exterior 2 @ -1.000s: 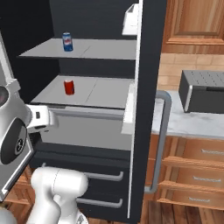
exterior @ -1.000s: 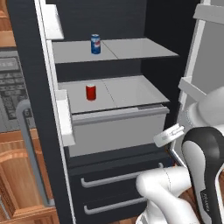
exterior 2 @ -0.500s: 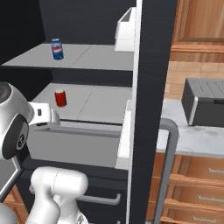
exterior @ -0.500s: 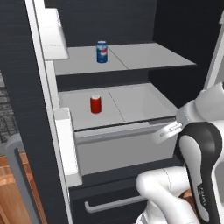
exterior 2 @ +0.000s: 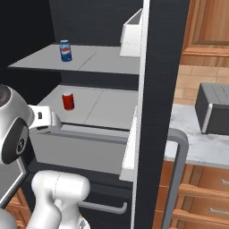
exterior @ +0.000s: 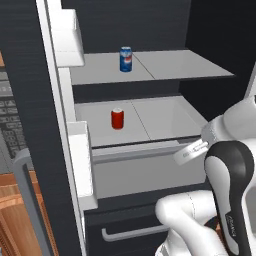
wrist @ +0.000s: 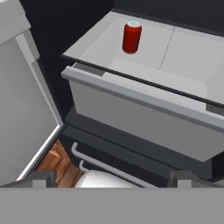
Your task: Open the fridge, grab two sodas, and place both sodas inside the bowl with ice on the dining counter.
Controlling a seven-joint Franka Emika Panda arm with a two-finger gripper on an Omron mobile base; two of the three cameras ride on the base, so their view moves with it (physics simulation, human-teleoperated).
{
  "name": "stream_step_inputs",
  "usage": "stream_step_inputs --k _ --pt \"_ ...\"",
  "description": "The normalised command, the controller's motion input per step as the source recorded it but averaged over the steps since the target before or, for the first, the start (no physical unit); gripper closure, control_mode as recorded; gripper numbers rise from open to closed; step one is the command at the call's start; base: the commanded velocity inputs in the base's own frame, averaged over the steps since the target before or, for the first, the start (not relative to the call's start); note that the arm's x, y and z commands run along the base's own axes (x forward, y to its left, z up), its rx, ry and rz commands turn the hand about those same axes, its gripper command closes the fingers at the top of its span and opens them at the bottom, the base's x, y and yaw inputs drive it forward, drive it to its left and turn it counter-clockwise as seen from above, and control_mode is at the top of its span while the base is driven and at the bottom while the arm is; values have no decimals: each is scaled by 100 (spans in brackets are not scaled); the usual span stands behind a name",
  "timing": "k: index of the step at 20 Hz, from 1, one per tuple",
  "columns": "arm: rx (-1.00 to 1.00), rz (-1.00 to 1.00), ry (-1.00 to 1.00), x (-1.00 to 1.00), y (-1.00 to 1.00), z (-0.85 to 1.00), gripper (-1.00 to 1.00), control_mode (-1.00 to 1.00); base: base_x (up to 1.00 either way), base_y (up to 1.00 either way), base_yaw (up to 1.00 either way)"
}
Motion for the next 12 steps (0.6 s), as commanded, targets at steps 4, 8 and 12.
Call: stream_step_inputs --k 4,8,12 --pt "1 1 -1 1 3 -5 -100 -100 0 0 0" --pt "1 0 -15 21 6 -16 -100 -100 0 0 0" --pt "0 0 -26 46 18 -18 -100 -100 0 0 0"
